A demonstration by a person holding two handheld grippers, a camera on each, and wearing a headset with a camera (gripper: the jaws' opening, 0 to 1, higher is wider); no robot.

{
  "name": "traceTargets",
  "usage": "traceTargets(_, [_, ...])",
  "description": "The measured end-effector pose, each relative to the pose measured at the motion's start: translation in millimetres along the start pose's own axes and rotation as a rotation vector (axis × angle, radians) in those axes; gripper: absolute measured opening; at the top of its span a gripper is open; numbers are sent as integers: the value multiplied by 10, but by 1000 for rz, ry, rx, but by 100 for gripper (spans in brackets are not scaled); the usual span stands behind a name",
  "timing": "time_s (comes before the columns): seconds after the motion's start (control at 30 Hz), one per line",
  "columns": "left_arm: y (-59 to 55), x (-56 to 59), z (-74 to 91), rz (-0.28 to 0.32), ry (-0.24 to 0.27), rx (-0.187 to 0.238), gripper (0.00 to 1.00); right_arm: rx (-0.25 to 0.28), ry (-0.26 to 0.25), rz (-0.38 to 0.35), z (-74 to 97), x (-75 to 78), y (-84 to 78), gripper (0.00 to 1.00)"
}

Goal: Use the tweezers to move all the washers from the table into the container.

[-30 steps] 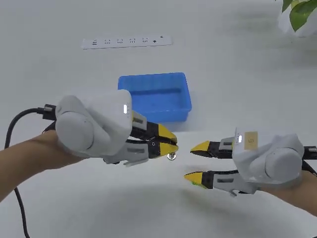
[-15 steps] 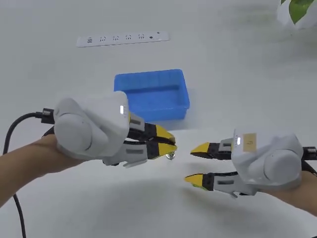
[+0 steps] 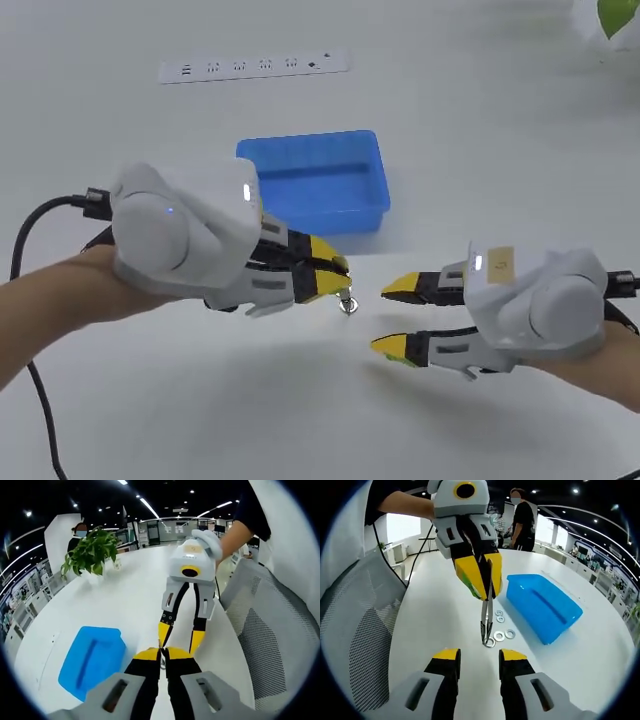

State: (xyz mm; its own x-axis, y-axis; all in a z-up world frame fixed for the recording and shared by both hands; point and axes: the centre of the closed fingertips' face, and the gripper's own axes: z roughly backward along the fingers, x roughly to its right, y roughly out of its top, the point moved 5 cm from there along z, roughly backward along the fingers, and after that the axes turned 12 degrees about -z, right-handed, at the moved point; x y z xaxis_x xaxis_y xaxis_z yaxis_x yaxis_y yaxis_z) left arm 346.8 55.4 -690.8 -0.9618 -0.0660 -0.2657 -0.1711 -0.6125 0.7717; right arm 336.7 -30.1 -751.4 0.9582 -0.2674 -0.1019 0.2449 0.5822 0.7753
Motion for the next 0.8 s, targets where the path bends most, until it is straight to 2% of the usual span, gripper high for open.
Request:
traceTargets(0.2, [7, 12, -14, 19, -10, 4, 7, 9, 40, 22, -127, 24, 162, 30])
traceTargets(0.3, [14, 20, -18, 21, -12, 6, 7, 27, 65, 30, -186, 8, 222, 25])
traceTargets(0.4, [25, 44, -12, -9, -24, -7, 7, 14, 97, 30, -240, -17, 227, 21])
traceTargets(0.47, [31, 63, -12, -13, -31, -5, 7, 3, 99, 46, -259, -10, 222, 17])
traceTargets(0.57, [32, 92, -16, -20, -38, -3, 7, 10, 100, 17, -247, 37, 236, 11])
traceTargets(0.73, [31, 95, -30, -20, -44, 1, 7, 8, 121, 34, -240, 19, 229, 11])
traceTargets(0.8, [30, 85, -38, -25, -42, -2, 7, 6, 120, 63, -238, 26, 230, 10])
